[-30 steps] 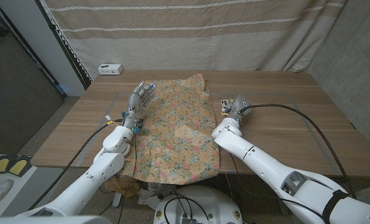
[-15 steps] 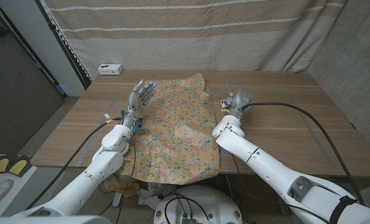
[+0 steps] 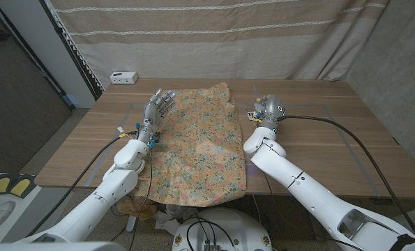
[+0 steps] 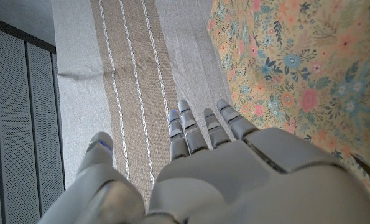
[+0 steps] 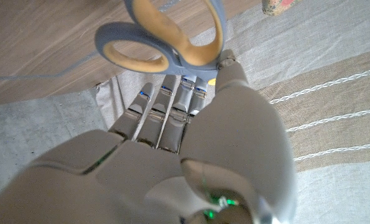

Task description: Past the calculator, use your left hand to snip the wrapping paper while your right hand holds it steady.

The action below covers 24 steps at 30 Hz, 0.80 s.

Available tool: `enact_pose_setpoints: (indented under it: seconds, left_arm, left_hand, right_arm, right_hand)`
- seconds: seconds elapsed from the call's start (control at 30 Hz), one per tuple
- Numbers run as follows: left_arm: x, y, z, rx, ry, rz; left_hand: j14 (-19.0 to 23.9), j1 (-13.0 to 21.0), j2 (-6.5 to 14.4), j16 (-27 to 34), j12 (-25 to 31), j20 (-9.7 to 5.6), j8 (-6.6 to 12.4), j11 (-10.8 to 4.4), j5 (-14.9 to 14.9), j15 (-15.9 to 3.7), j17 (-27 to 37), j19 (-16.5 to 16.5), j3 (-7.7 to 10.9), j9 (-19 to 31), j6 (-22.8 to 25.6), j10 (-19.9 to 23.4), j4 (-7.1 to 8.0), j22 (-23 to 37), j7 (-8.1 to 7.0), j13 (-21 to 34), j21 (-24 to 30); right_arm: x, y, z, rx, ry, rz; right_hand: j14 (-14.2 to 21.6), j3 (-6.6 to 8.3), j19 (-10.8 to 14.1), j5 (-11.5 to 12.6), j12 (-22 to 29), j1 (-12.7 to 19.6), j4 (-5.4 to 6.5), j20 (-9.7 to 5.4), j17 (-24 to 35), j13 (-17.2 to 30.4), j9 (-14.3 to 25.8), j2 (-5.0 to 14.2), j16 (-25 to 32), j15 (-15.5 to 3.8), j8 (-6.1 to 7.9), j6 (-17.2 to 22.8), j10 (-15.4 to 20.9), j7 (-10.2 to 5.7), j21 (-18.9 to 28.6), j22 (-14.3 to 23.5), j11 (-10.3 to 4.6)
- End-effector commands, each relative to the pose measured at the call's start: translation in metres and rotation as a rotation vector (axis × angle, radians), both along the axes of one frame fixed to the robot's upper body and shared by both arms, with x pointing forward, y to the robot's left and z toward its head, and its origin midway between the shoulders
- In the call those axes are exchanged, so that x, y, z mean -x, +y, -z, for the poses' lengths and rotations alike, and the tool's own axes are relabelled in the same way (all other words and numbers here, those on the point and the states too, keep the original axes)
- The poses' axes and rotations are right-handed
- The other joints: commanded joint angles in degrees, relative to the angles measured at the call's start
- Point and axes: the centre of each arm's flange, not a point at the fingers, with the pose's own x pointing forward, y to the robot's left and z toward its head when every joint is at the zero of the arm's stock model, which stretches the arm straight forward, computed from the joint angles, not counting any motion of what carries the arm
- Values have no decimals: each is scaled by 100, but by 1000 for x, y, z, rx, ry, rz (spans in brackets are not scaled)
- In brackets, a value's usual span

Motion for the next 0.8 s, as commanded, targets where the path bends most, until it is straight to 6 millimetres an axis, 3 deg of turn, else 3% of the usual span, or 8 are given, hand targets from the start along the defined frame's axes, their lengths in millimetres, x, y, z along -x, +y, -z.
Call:
enact_pose_setpoints:
  seconds: [0.03, 0.2, 0.57, 0.67, 0.8]
  left_arm:
    - [2, -4, 2, -4, 4, 1]
    - [2, -5, 2, -12, 6, 0]
    - [4, -6, 2, -10, 4, -1]
    - [5, -7, 2, -10, 4, -2]
    - [6, -7, 1, -14, 3, -1]
  left_hand:
    - [34, -13, 49, 44, 18, -287, 28, -1, 12, -577, 25, 15, -11, 15, 52, 41, 8, 20, 2, 24, 8]
    - [35, -12, 50, 42, 22, -288, 57, 0, 13, -580, 25, 17, -15, 15, 117, 53, 7, 20, 25, 25, 8]
    - [38, -12, 53, 40, 34, -286, 130, -51, 17, -576, 26, 16, -27, 14, 326, 108, 7, 20, 72, 26, 6]
    - [41, -12, 53, 41, 26, -288, 124, -29, 17, -579, 26, 16, -29, 15, 316, 91, 7, 20, 51, 26, 6]
    - [45, -11, 54, 42, 30, -286, 126, -22, 18, -583, 26, 16, -30, 16, 327, 101, 7, 20, 31, 27, 6]
  right_arm:
    - [19, -6, -10, -55, -81, -129]
    - [24, -7, -12, -99, -114, -206]
    - [23, -12, -13, -209, -137, -368]
    - [22, -14, -12, -259, -148, -408]
    - [21, -15, -11, -292, -154, -450]
  right_hand:
    - [6, 76, 111, -35, 32, 323, 11, -138, 35, 163, 26, 282, 53, -910, 33, 588, 802, -492, 71, 24, -707]
    - [45, 96, 138, -61, 24, 335, 12, -251, 52, 173, 23, 286, 84, -922, 27, 586, 788, -479, 87, 28, -695]
    - [46, 114, 99, -91, 17, 360, 1, -271, 67, 177, 21, 267, 98, -934, 23, 591, 786, -482, 79, 32, -696]
    - [-34, 132, 59, -119, 43, 387, -11, -413, 73, 195, 20, 248, 74, -931, 18, 601, 847, -457, 67, 32, -623]
    - [-66, 147, 29, -129, 58, 403, -13, -413, 78, 204, 19, 255, 66, -937, 16, 607, 879, -451, 57, 30, -657]
